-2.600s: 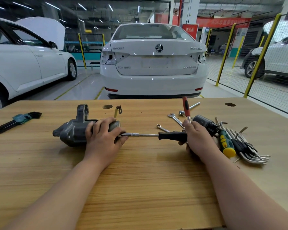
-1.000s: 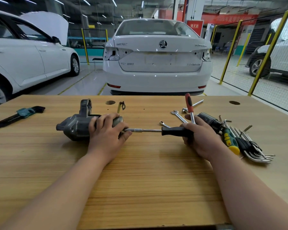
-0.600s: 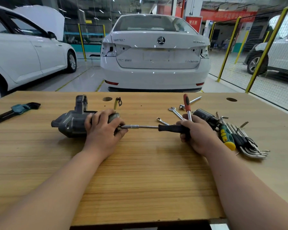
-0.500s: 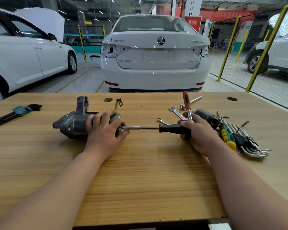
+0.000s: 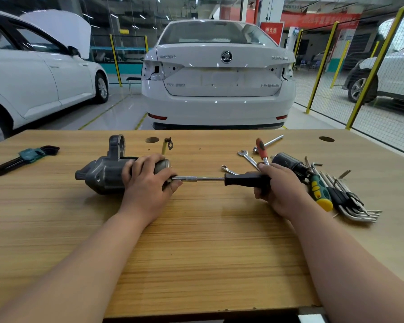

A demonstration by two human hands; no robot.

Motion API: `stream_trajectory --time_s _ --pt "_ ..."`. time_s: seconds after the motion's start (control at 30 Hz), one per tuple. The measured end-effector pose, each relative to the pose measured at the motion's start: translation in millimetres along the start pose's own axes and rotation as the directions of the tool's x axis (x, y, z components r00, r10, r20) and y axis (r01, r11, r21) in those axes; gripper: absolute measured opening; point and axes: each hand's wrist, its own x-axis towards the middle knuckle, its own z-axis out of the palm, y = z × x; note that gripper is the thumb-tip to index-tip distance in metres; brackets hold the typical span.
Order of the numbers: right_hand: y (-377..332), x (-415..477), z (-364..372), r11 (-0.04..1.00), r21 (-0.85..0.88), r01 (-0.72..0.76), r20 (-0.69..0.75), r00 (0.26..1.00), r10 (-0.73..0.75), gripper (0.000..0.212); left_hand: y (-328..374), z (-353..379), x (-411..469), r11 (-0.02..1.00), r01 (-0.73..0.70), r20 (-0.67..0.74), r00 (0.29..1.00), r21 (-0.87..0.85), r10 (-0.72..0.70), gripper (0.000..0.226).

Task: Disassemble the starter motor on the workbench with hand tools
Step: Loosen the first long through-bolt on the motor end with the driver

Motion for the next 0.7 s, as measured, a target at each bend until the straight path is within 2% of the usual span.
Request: stream_trajectory --time_s 0.07,0.17,0.4,0.7 --pt "-1.5 -2.4 1.1 0.992 0.091 -0.083 -0.018 0.996 0.085 0.023 0.3 -0.8 -0.1 1.000 -0.003 -0.006 1.000 -0.011 0.002 0.019" --pt "-2.9 -4.7 1.5 0.982 0.128 -0.142 -0.027 0.989 0.146 0.029 1.5 -1.9 0.2 1.000 0.007 -0.004 1.000 -0.014 -0.007 0.019" --pt "-3.7 -2.7 2.0 0.990 0.066 -0.125 -0.057 0.990 0.129 0.023 0.8 -1.5 1.1 1.000 0.020 0.008 1.000 -0.010 -0.020 0.020" --pt "-2.9 -0.4 0.5 0.996 0.044 -0.079 -0.019 0.997 0.080 0.030 0.1 -0.4 0.4 1.000 0.024 0.027 0.999 0.018 -0.024 0.036"
